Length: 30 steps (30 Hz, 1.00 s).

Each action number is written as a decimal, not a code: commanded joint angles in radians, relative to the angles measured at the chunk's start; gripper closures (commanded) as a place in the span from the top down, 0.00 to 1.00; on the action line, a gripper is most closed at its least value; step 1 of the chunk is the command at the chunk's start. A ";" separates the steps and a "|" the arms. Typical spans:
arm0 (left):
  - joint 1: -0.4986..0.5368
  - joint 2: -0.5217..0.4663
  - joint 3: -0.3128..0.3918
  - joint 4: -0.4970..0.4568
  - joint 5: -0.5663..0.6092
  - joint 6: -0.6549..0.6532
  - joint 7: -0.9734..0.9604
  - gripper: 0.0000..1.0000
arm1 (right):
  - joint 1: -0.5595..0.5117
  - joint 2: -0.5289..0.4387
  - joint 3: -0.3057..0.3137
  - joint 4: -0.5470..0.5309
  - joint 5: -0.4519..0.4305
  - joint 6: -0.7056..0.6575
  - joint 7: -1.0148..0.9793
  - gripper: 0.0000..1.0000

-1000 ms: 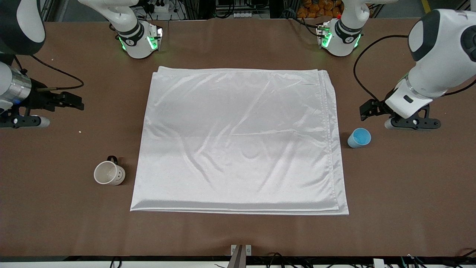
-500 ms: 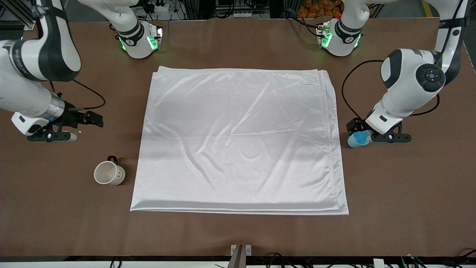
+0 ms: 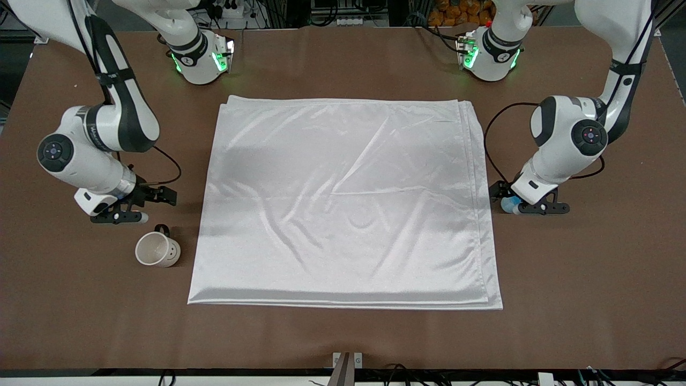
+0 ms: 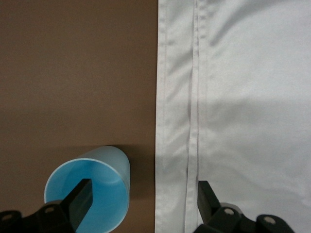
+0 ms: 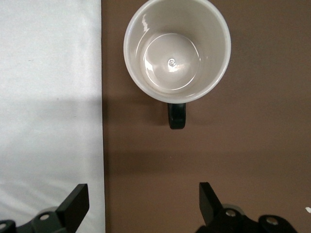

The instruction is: Place blue cup into white mug on cloth

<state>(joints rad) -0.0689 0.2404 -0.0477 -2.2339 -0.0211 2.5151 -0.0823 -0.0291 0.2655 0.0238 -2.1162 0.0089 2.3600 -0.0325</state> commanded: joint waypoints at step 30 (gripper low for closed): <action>0.037 0.076 -0.001 -0.026 0.115 0.062 -0.008 0.18 | -0.006 0.216 -0.005 0.139 0.002 0.133 0.005 0.12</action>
<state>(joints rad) -0.0398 0.3199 -0.0460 -2.2544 0.0499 2.5606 -0.0821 -0.0301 0.4666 0.0174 -2.0068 0.0089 2.4965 -0.0323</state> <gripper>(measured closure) 0.529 0.520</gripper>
